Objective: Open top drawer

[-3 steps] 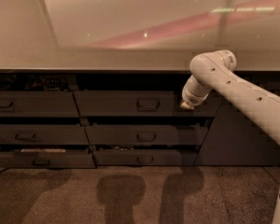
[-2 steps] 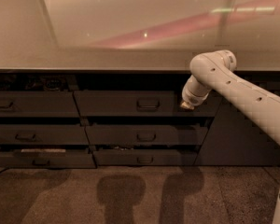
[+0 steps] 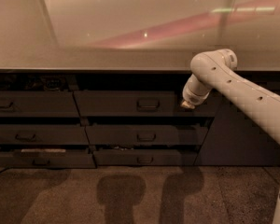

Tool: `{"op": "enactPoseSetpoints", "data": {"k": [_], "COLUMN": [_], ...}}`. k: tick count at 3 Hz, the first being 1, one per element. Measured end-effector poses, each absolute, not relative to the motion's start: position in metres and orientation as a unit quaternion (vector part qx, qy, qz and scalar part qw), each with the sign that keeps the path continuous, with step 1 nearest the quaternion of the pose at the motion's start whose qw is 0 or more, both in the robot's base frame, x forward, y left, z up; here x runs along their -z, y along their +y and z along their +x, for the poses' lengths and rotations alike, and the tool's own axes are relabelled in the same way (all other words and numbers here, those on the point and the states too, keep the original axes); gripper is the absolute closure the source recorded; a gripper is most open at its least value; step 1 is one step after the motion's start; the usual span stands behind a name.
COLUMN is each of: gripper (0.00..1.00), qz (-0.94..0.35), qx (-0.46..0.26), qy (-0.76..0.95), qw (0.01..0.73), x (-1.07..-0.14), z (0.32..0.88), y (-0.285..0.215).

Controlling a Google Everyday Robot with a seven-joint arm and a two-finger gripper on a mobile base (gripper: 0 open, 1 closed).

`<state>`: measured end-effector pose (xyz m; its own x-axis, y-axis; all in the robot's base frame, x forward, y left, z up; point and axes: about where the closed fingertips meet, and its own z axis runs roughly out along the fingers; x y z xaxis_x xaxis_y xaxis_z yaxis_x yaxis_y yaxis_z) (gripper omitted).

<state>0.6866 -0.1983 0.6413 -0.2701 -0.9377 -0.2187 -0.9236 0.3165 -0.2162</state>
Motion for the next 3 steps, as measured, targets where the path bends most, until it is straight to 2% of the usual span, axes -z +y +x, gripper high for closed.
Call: {"op": "enactPoseSetpoints", "data": {"k": [3], "gripper": [1.00], "qz": [-0.585], "qx": [0.033], "qy": [0.794], "qw": [0.162], "x": [-0.6568], "z": [0.6900], "y": [-0.2029]}}
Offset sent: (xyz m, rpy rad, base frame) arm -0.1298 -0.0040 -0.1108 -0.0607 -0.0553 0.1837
